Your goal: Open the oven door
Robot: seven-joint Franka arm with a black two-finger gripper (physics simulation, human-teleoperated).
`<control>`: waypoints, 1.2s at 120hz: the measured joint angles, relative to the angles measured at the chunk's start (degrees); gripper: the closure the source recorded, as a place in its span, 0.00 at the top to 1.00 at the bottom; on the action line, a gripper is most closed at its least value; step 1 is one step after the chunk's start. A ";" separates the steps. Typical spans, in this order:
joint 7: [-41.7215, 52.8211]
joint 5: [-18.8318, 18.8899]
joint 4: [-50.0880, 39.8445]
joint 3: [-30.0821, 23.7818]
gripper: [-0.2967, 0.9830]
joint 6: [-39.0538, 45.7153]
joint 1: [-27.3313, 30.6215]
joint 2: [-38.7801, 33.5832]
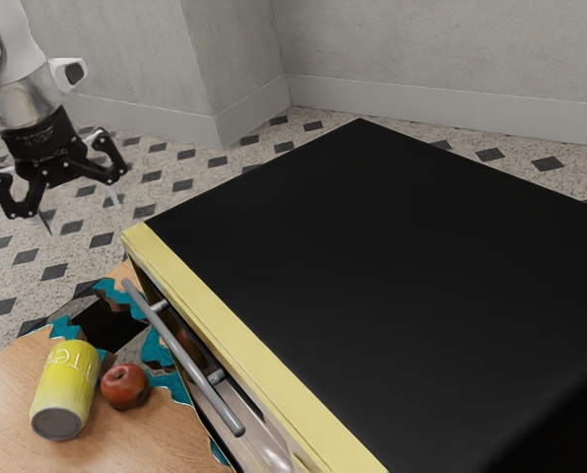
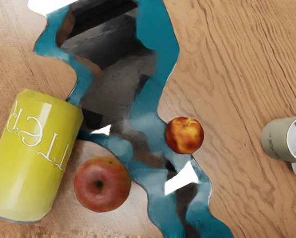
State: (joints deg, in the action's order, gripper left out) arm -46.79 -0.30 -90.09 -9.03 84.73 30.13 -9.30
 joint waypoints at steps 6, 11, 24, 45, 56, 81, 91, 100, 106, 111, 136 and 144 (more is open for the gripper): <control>-6.97 0.08 -0.05 -0.01 0.77 -0.40 0.05 -0.01; -12.35 0.45 -0.14 0.02 0.77 -0.67 -0.69 -0.46; -24.70 1.91 -4.41 0.67 0.77 -2.23 -9.27 -11.04; -40.60 -1.03 -18.96 11.31 0.77 -4.00 -33.73 -36.94; -47.17 -3.44 -23.71 7.34 0.77 -2.38 -36.98 -42.00; -58.80 -9.74 -28.37 -2.26 0.77 3.77 -36.97 -42.52; -62.39 -10.35 -30.75 -3.52 0.77 6.76 -36.97 -42.55; -65.22 -10.54 -31.41 -4.20 0.77 8.65 -36.78 -42.72; -66.92 -10.58 -31.67 -4.34 0.77 9.57 -36.16 -42.77; -67.89 -9.74 -31.75 -4.38 0.77 10.20 -35.54 -42.69; -70.20 -8.00 -33.70 -4.99 0.77 12.75 -33.43 -41.98; -69.98 -7.65 -34.27 -5.77 0.77 13.23 -33.36 -41.88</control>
State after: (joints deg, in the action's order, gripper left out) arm -116.77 -7.94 -124.37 -14.80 97.96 -3.23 -51.18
